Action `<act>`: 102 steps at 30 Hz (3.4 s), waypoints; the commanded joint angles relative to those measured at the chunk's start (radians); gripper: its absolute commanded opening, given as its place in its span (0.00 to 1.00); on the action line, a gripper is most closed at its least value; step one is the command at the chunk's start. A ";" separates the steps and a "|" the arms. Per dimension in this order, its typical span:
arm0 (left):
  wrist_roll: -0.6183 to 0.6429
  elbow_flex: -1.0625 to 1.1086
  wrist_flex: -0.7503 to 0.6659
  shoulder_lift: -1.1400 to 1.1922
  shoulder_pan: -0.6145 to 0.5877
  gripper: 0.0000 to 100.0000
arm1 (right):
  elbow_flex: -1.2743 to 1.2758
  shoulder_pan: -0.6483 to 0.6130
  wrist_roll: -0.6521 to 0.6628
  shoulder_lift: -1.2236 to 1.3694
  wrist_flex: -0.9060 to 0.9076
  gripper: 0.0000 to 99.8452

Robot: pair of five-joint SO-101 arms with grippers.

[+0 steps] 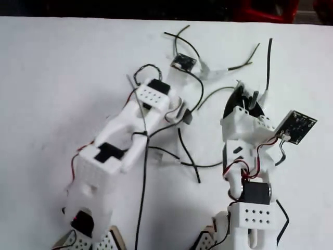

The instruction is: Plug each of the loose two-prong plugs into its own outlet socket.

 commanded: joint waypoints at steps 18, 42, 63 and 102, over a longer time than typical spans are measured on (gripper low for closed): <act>-0.244 -0.396 0.382 0.025 0.041 0.05 | -0.017 0.004 0.000 -0.012 -0.012 0.02; -0.632 -0.161 0.285 -0.084 -0.120 0.27 | -0.012 0.001 0.034 -0.012 -0.012 0.02; -0.428 -0.152 0.554 -0.553 -0.355 0.25 | -0.086 -0.168 0.229 0.231 -0.008 0.02; -0.238 1.366 -0.100 -1.733 -0.751 0.15 | -0.500 -0.530 0.528 0.892 0.058 0.02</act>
